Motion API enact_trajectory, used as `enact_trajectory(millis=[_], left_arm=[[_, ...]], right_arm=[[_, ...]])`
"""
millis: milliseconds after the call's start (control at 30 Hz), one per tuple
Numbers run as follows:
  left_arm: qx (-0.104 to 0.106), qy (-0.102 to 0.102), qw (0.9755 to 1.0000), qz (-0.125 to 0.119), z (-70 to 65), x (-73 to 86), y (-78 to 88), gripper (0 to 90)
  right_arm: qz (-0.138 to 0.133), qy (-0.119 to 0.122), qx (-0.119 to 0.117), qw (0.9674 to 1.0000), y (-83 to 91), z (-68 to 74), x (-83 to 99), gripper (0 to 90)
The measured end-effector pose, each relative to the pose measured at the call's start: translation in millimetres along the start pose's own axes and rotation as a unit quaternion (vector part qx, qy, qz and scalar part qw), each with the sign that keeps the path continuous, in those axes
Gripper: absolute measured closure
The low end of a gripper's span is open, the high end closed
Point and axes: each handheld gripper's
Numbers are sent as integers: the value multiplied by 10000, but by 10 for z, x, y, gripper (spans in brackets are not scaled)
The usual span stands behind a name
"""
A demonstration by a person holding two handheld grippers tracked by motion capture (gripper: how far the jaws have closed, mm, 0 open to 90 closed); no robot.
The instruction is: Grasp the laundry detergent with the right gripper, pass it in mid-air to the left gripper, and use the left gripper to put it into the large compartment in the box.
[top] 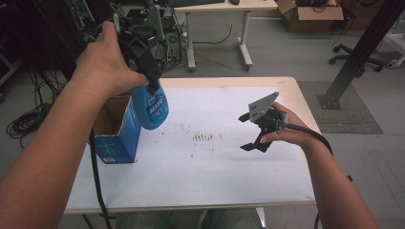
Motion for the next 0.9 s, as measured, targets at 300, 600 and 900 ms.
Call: enact_trajectory(millis=[300,600,900], left_arm=[[-2,643,9979,6,259,108,227,384],[-159,1218,9924,-15,481,210,387,384],[-205,1680,9856,18,705,333,429,384]], right_arm=[[55,62,-35,10000,-2,4,-32,20],[125,84,-18,9999,33,-2,-42,20],[204,95,-34,9997,27,-6,-35,21]])
Point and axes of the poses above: each handheld gripper's, and its own axes: y roughly backward along the jaws, x roughly out of its underside, z roughly to its left, and after that the axes turned 14 degrees about -y, right-handed
